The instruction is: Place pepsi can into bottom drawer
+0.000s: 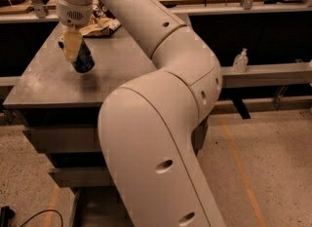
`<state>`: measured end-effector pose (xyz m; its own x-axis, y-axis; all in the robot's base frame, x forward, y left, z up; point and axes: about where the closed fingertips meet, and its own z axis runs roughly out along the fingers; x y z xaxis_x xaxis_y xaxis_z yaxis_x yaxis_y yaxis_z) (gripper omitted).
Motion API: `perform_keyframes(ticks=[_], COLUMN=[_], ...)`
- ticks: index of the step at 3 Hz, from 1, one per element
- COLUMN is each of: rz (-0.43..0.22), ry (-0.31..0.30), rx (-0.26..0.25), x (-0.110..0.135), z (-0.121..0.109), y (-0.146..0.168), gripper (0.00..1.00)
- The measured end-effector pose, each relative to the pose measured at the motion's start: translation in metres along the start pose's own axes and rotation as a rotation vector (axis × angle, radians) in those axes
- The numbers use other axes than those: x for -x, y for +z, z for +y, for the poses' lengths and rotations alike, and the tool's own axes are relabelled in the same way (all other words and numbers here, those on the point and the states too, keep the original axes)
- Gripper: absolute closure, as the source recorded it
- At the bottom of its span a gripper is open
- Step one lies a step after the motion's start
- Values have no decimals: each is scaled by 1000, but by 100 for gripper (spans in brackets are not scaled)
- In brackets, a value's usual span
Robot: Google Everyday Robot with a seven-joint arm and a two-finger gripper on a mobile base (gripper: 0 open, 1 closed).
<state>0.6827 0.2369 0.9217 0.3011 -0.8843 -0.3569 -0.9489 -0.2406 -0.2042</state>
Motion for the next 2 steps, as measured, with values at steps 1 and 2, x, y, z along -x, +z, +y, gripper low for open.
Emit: perform_keyframes(ticks=[1, 2], rz=[-7, -3], ry=[0, 40], rx=[-10, -15], x=[2, 3], z=[-4, 8], y=[3, -8], gripper=[100, 100])
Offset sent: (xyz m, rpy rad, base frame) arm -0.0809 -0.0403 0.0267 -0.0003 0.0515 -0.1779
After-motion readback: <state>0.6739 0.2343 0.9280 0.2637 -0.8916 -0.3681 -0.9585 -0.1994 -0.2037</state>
